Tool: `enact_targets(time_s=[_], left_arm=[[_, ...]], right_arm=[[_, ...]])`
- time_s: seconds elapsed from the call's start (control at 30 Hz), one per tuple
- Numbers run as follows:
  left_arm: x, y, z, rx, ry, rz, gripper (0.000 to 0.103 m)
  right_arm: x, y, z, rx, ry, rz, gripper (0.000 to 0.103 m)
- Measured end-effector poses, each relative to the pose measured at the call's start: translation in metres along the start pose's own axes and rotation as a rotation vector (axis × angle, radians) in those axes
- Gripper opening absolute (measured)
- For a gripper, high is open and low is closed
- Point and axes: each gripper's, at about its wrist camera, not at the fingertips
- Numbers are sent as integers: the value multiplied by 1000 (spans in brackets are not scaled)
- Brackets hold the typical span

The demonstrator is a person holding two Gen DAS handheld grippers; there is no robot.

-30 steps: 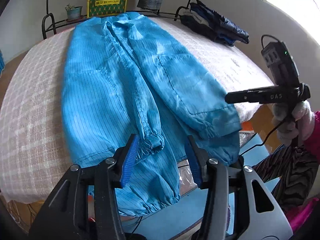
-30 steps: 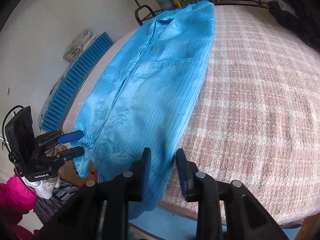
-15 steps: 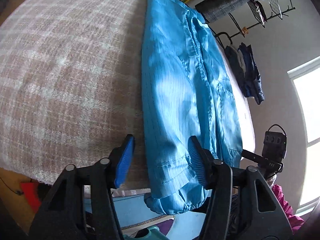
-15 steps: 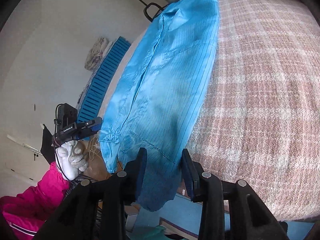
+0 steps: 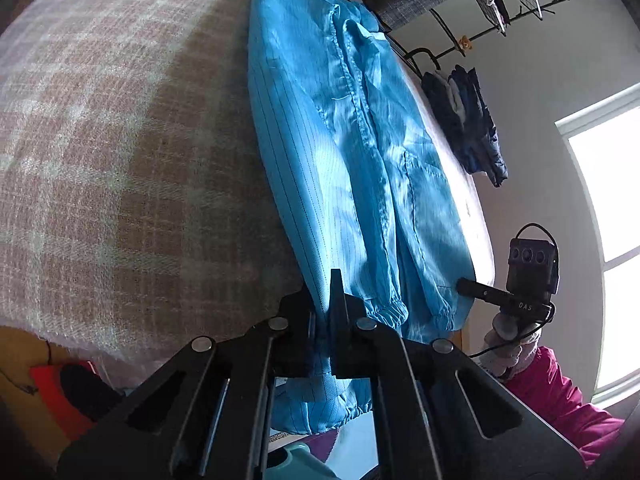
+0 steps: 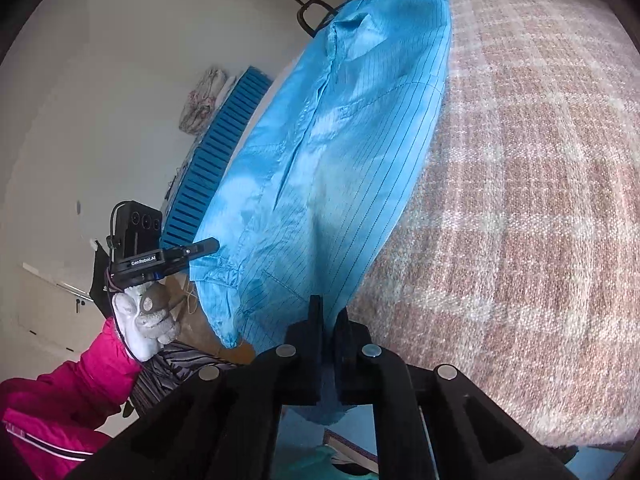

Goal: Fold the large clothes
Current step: 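Grasp the hem with both grippers and lift it toward the collar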

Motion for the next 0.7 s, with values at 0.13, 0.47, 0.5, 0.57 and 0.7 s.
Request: enact_targets(time_s=[0.13,0.47,0.5,0.57,0.7], left_arm=[[-4,1,-6,7,1,3,2],[-74,38,-30,62,9,-139,1],[-84,39,-30,61,16,-148,1],[-103,37,-32,61,28,-162,1],[-138,26,-30,23,43,-197,1]], right_arm=[[1,7,-1,-50,-26,-31,1],[-59,30,17,-126,5,-178,1],[-69,32,18,-123,6,-199,1],[-91,35,19,-110,8,-234,1],[-137,28,20,-34,42,-261,1]])
Point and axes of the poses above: each gripper's, at about its wrist camera, not at the fingertips, and y roughly against the way its jaws point, z to its left, x to its underside, and after that the axes turned 10 degrees about -x, right-handed
